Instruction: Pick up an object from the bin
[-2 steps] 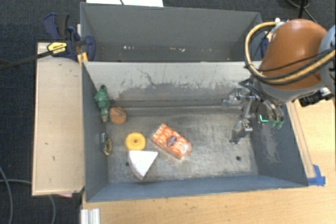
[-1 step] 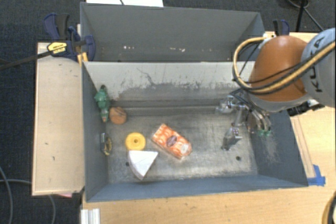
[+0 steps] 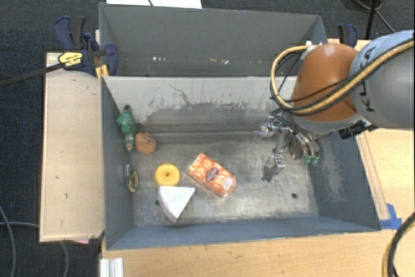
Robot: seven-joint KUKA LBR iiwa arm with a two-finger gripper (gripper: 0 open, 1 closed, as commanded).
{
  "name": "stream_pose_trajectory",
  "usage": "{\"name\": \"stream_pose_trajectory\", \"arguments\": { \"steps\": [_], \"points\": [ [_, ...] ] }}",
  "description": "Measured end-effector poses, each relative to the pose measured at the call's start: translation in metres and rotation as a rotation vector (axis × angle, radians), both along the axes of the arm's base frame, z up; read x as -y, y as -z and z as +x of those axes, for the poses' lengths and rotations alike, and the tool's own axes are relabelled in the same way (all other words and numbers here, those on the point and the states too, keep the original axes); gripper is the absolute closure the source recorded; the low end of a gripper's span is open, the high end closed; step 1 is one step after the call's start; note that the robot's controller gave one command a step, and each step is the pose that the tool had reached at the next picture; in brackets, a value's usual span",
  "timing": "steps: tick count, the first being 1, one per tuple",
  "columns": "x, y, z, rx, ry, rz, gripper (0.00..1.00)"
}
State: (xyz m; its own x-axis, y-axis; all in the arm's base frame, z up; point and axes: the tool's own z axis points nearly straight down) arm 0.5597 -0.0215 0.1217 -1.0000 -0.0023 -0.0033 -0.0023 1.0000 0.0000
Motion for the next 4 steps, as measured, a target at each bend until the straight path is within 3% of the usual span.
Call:
{"name": "stream_pose_trajectory", "arguments": {
  "steps": [1,2,3,4],
  "points": [
    [-0.054,0.048,-0.033,0.001,-0.103,0.000,1.00],
    [-0.054,0.048,-0.033,0.001,-0.105,0.000,1.00],
    [-0.055,0.008,-0.038,-0.009,-0.107,0.000,1.00],
    [-0.057,-0.017,-0.031,-0.001,-0.103,0.000,0.00]
  ]
}}
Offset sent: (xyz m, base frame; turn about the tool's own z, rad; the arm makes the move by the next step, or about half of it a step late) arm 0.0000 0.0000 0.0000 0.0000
